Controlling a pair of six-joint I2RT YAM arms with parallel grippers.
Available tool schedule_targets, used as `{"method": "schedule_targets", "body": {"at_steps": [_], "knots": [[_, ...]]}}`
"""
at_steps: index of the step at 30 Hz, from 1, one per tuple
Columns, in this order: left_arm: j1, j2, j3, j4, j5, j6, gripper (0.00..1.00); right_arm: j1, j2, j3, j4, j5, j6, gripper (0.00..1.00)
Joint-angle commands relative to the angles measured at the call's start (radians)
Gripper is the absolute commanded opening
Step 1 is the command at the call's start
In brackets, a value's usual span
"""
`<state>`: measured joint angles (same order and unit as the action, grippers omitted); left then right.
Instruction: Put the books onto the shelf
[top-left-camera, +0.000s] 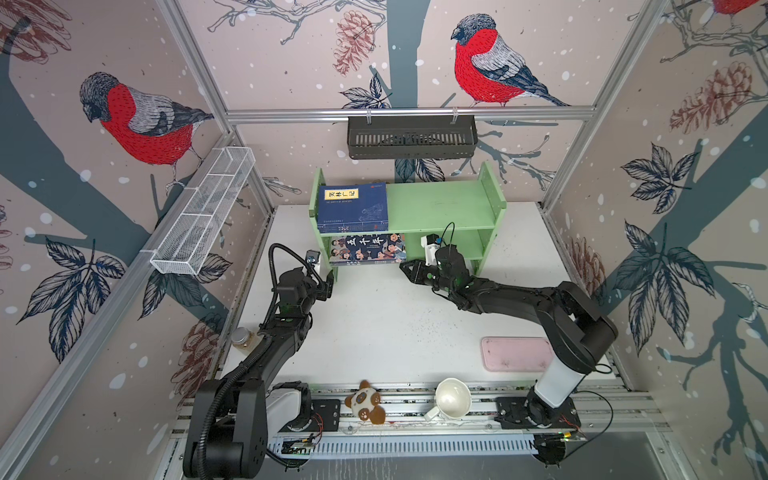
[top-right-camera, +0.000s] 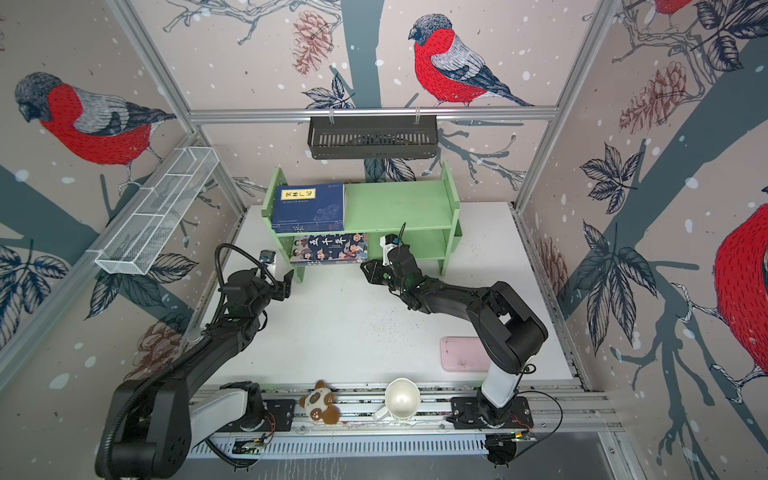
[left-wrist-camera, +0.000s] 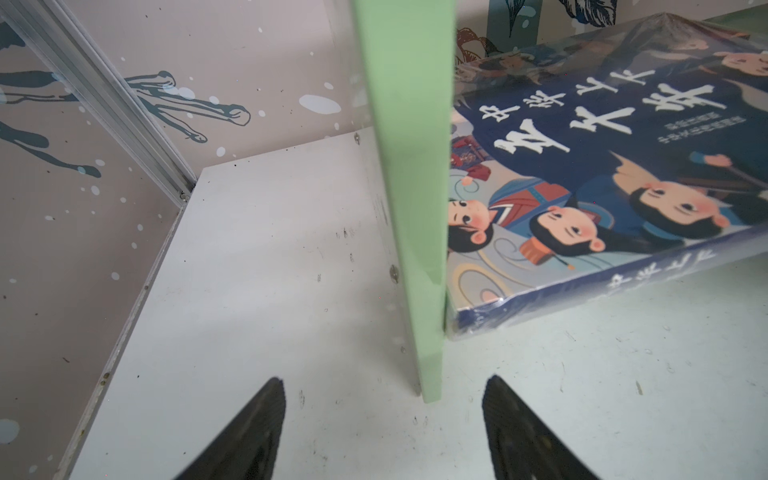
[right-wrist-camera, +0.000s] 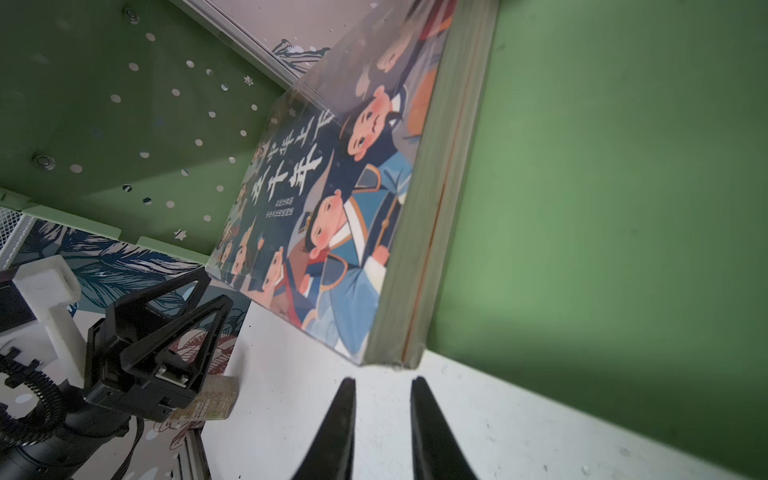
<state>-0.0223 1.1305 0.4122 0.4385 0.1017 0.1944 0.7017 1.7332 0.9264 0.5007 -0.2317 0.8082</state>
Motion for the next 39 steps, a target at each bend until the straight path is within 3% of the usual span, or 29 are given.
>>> {"method": "schedule_targets", "body": {"at_steps": [1,39], "knots": [[0.003,0.01,0.011,0.069,-0.011,0.002,0.75,-0.005,0.012,0.016,0.033,-0.02,0.002,0.25],[0.004,0.08,0.028,0.165,-0.036,-0.037,0.76,-0.011,0.049,0.062,0.025,-0.064,0.003,0.25]]}}
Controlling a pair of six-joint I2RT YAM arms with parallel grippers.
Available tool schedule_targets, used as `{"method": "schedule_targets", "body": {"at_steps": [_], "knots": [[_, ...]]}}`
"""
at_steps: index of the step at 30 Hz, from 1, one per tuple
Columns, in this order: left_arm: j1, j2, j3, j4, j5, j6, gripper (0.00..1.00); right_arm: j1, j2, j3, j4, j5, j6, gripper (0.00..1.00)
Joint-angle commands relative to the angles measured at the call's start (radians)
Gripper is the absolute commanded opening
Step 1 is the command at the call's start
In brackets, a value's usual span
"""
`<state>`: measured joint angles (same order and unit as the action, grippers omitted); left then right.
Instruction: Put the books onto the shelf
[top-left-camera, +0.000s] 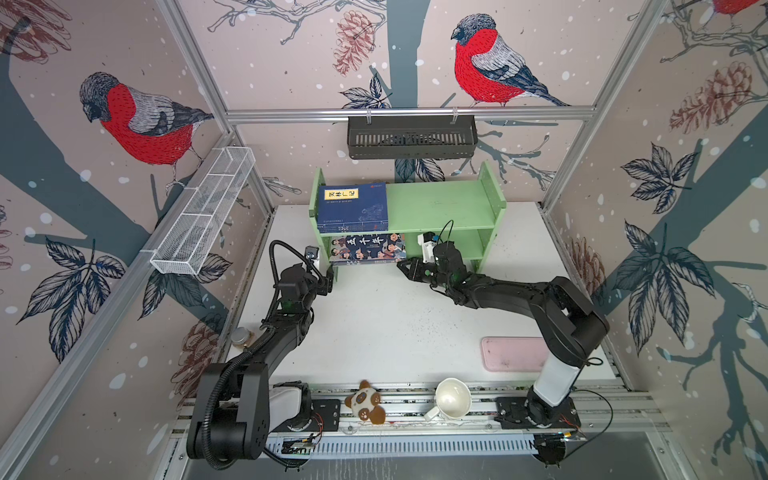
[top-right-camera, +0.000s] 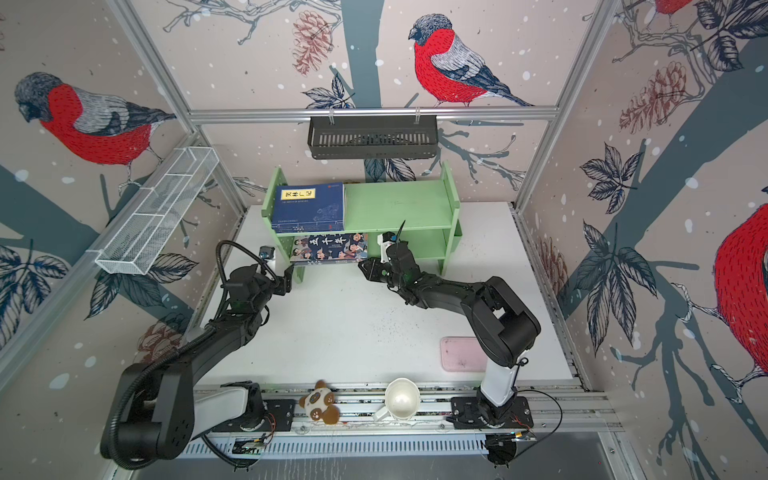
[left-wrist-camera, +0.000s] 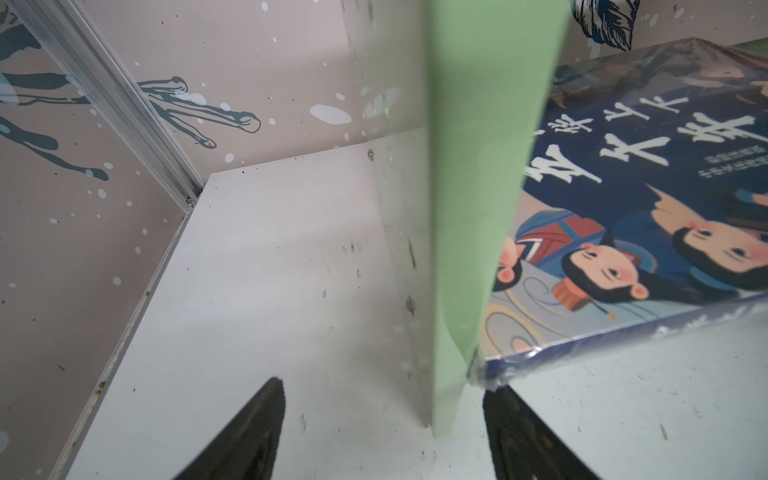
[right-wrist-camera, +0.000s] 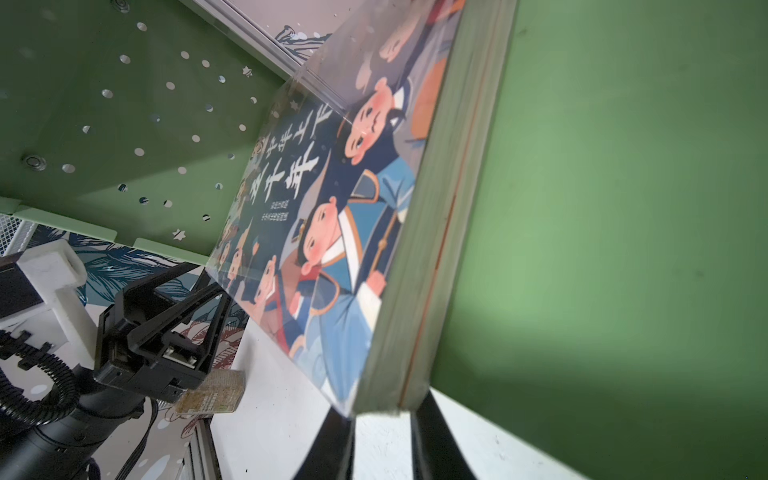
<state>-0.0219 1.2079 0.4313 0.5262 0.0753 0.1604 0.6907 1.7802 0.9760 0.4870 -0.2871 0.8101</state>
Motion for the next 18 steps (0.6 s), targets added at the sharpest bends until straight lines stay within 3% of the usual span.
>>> {"method": "schedule_targets", "body": {"at_steps": [1,18], "knots": [[0.002,0.002,0.009,0.078,-0.01,-0.004,0.76,0.0,0.002,0.013,0.038,-0.01,0.001,0.25],[0.002,-0.042,0.005,-0.058,0.001,0.024,0.76,-0.001,-0.006,0.008,0.019,-0.025,0.001,0.29]]}}
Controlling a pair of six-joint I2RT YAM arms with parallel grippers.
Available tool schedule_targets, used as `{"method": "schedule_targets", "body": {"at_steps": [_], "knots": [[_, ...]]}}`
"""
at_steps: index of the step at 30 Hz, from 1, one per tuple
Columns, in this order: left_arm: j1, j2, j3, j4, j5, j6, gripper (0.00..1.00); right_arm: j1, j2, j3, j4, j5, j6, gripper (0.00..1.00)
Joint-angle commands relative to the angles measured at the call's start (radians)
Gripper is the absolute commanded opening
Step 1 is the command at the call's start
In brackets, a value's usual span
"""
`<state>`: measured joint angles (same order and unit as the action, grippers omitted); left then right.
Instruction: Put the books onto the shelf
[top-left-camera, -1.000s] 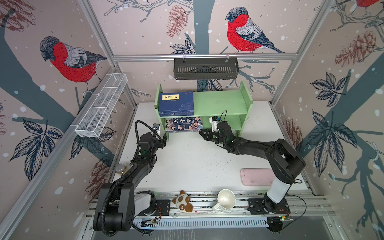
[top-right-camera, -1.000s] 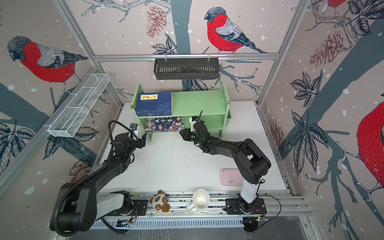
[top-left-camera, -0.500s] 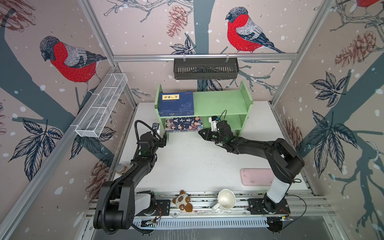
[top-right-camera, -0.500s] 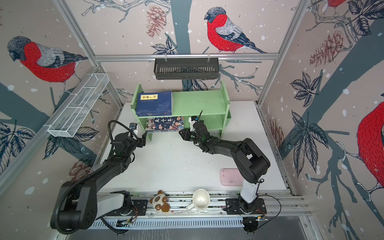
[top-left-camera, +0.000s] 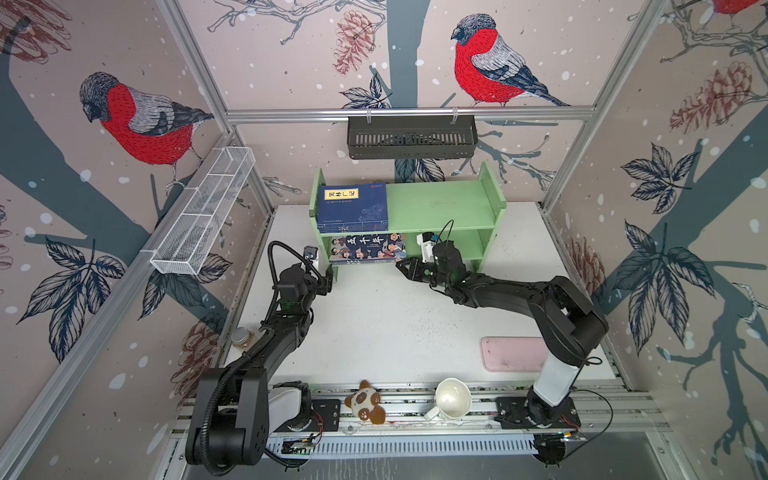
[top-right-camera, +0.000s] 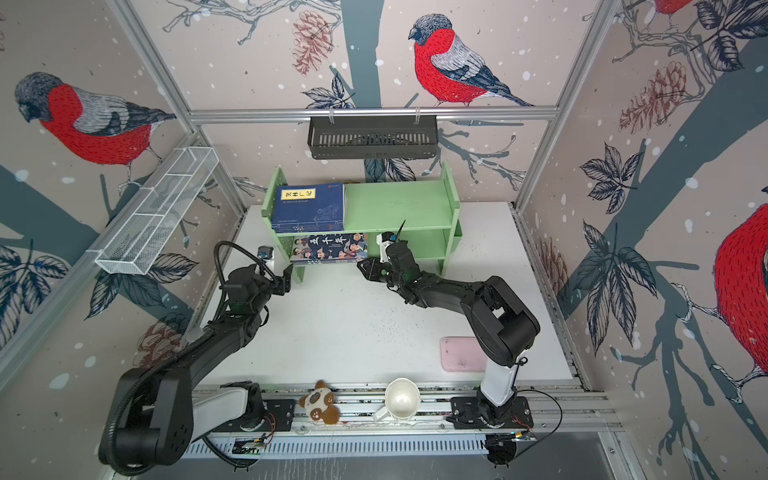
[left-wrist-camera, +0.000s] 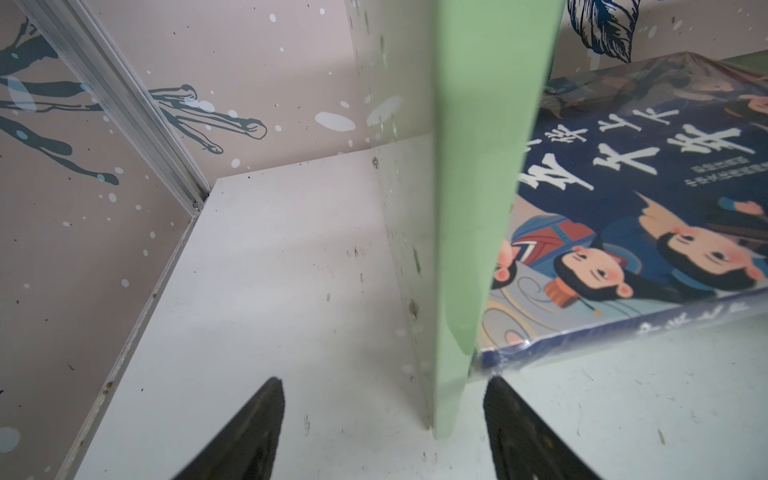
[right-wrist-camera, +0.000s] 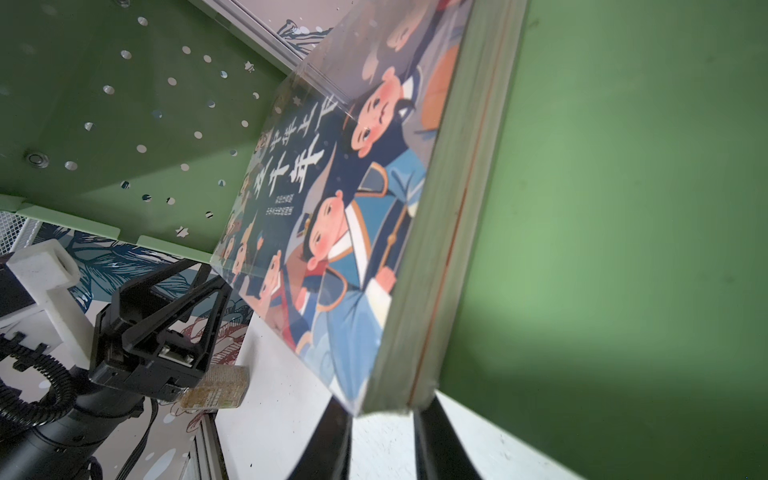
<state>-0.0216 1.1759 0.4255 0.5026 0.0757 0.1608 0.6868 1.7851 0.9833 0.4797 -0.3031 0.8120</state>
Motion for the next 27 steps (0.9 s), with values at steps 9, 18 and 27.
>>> {"method": "schedule_targets", "body": {"at_steps": [9,18,27], "knots": [[0.003,-0.07,0.048,-0.224,0.012,0.068,0.77,0.018,-0.098,-0.063,-0.032,-0.028,-0.007,0.37],[0.003,-0.234,0.079,-0.41,0.098,0.111,0.81,0.048,-0.358,-0.251,-0.209,0.058,-0.077,0.44],[0.009,-0.411,0.196,-0.553,0.111,-0.011,0.84,0.002,-0.863,-0.366,-0.374,0.374,-0.187,0.64]]}}
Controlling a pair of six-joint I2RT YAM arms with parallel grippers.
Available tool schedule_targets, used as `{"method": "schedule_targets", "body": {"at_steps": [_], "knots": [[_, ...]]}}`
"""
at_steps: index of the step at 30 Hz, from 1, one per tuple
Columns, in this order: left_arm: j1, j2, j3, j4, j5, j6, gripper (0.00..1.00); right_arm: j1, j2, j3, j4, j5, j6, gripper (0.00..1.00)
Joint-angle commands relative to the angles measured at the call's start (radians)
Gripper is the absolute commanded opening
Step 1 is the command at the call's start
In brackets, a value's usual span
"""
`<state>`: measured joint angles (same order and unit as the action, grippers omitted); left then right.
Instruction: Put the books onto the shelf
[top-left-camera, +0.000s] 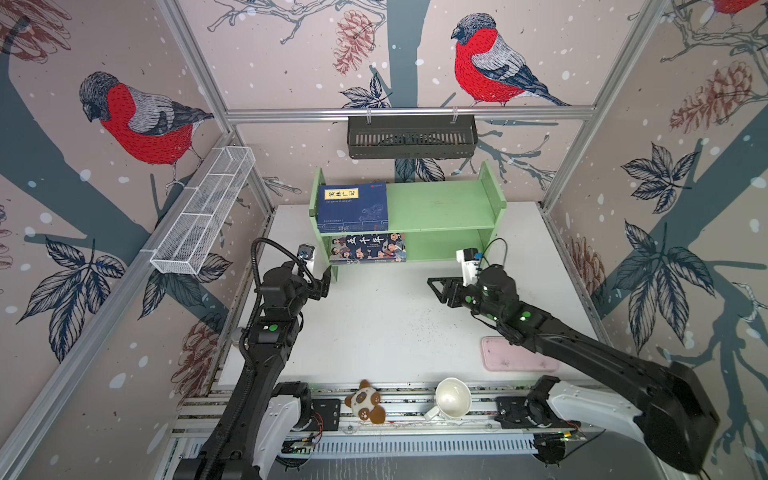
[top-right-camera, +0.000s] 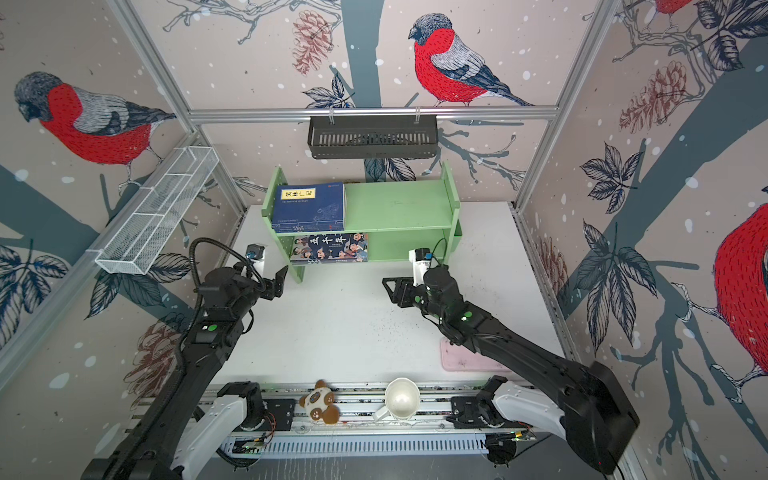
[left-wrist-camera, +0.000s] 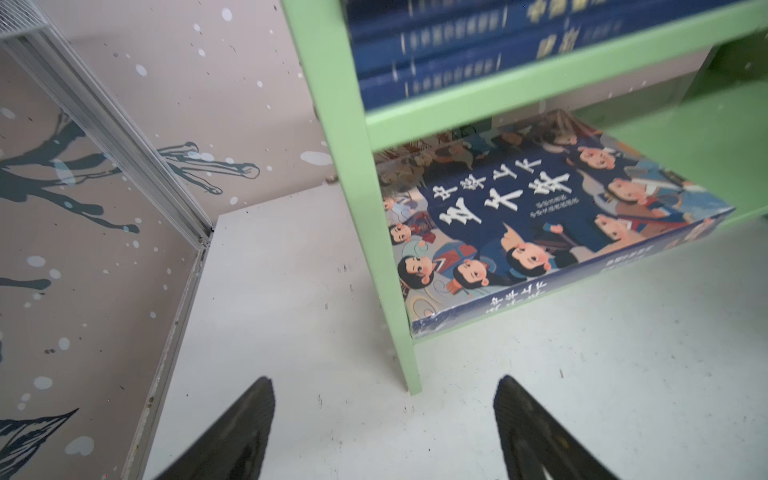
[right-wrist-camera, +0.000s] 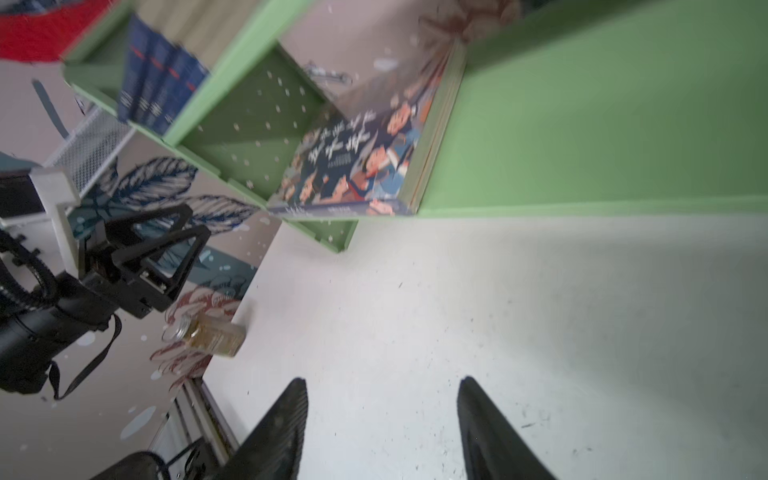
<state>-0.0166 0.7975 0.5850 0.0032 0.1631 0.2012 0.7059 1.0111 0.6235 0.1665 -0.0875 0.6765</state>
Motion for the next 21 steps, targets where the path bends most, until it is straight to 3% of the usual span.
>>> {"method": "schedule_targets", "body": {"at_steps": [1,5,8,12,17,21], "knots": [[0.006,-0.046,0.053,-0.064,0.026,-0.069,0.85,-0.029,-0.13,-0.007,-0.068,0.197,-0.058,0.67],[0.024,-0.077,0.112,-0.095,0.026,-0.147,0.88,-0.122,-0.241,0.062,-0.165,0.301,-0.1,0.92],[0.045,-0.071,0.144,-0.092,0.001,-0.188,0.9,-0.216,-0.234,0.138,-0.232,0.346,-0.113,1.0],[0.09,-0.025,0.163,-0.048,-0.031,-0.23,0.96,-0.389,-0.201,0.199,-0.262,0.359,-0.12,0.99],[0.14,0.029,0.134,0.031,-0.055,-0.302,0.96,-0.596,-0.202,0.154,-0.186,0.414,-0.111,1.0],[0.176,0.077,0.081,0.119,-0.086,-0.313,0.97,-0.74,-0.174,0.106,-0.099,0.362,-0.122,1.0]]}}
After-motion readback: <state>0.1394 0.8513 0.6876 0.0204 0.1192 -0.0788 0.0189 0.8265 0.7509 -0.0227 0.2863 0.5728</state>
